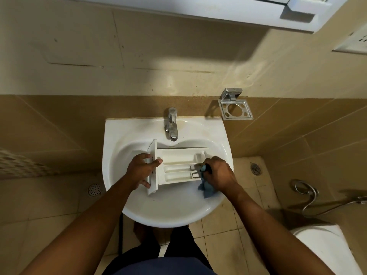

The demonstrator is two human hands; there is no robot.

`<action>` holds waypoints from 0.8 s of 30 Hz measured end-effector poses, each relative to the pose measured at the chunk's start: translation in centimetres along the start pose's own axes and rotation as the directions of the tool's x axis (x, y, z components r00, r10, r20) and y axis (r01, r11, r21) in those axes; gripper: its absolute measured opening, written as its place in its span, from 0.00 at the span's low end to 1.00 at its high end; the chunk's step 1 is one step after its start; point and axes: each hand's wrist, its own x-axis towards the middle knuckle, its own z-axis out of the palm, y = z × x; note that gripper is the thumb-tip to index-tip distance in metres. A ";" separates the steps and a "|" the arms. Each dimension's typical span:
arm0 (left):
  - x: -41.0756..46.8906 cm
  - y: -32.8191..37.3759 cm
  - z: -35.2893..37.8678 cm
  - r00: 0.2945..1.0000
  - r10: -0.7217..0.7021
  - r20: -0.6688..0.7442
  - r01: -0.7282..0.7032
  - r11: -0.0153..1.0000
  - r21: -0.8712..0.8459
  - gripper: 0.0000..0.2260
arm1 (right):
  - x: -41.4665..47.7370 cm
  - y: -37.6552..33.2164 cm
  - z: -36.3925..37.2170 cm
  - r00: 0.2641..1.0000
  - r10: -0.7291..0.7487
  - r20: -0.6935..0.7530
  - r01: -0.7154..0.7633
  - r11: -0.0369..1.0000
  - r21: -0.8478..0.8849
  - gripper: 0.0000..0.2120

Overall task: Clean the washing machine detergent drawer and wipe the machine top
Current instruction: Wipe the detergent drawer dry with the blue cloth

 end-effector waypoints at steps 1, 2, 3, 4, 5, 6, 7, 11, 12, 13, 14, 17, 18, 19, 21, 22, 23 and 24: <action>0.0 0.0 0.0 1.000 0.001 0.001 -0.001 1.000 0.001 0.32 | 0.1 -0.3 0.0 0.998 0.030 -0.055 -0.029 0.999 0.024 0.09; 0.1 0.0 0.0 1.000 0.002 0.002 -0.002 1.000 0.003 0.32 | 0.2 -0.8 0.0 0.994 0.049 -0.101 -0.044 0.998 0.048 0.11; 0.0 0.0 0.0 1.000 0.003 0.001 -0.003 1.000 0.006 0.33 | 0.2 -1.3 0.2 0.988 0.057 -0.141 -0.048 0.996 0.069 0.13; 0.0 0.0 0.0 1.000 0.002 0.000 -0.002 1.000 0.008 0.33 | 0.2 -1.9 0.4 0.983 0.041 -0.181 -0.025 0.996 0.089 0.15; 0.0 0.1 0.0 1.000 0.002 -0.003 -0.002 1.000 0.009 0.32 | 0.1 -2.8 0.6 0.977 0.021 -0.211 0.004 0.993 0.118 0.14; 0.0 0.1 0.0 1.000 0.001 -0.005 -0.001 1.000 0.013 0.32 | -0.1 -3.6 0.8 0.975 -0.009 -0.223 0.044 0.987 0.155 0.13; 0.0 0.1 0.0 1.000 -0.001 -0.008 0.001 1.000 0.020 0.32 | -0.3 -4.4 1.2 0.975 -0.061 -0.213 0.099 0.980 0.170 0.13; -0.1 0.3 0.1 1.000 -0.009 -0.013 0.009 0.999 0.036 0.31 | -1.2 -5.2 3.2 0.952 -0.305 -0.036 0.307 0.947 0.097 0.09; -0.1 0.3 0.2 1.000 -0.009 -0.013 0.010 0.999 0.034 0.31 | -1.1 -4.8 3.2 0.948 -0.317 -0.023 0.318 0.945 0.070 0.09; -0.1 0.2 0.1 1.000 -0.009 -0.015 0.009 0.999 0.031 0.31 | -1.0 -4.5 3.2 0.946 -0.323 -0.019 0.323 0.946 0.007 0.11; -0.2 0.2 0.1 1.000 -0.005 -0.014 0.006 1.000 0.031 0.31 | -0.9 -4.2 3.0 0.945 -0.328 0.014 0.327 0.939 -0.103 0.14; -0.3 0.2 0.0 1.000 0.001 -0.007 0.000 1.000 0.029 0.32 | -1.3 -3.9 3.6 0.941 -0.241 0.239 0.313 0.887 -0.340 0.24; -0.3 0.3 0.0 1.000 0.000 -0.005 0.000 1.000 0.029 0.32 | -1.4 -4.1 3.7 0.935 -0.203 0.290 0.309 0.869 -0.387 0.25; -0.3 0.3 0.0 1.000 -0.002 -0.004 0.002 0.999 0.032 0.31 | -1.3 -4.4 4.0 0.928 -0.209 0.310 0.331 0.844 -0.423 0.23; -0.3 0.4 0.1 1.000 -0.005 -0.012 0.005 0.999 0.032 0.31 | -0.7 -5.4 4.5 0.910 -0.305 0.282 0.410 0.772 -0.487 0.16; -0.3 0.3 0.1 1.000 -0.005 -0.015 0.006 0.999 0.032 0.31 | -0.4 -5.7 4.8 0.905 -0.331 0.269 0.424 0.759 -0.494 0.12; -0.3 0.3 0.2 1.000 -0.006 -0.018 0.006 0.999 0.034 0.30 | -0.1 -6.2 5.1 0.897 -0.366 0.248 0.442 0.758 -0.480 0.10; -0.3 0.3 0.2 1.000 -0.008 -0.019 0.008 0.999 0.035 0.30 | 0.0 -6.8 5.3 0.891 -0.391 0.233 0.455 0.769 -0.449 0.09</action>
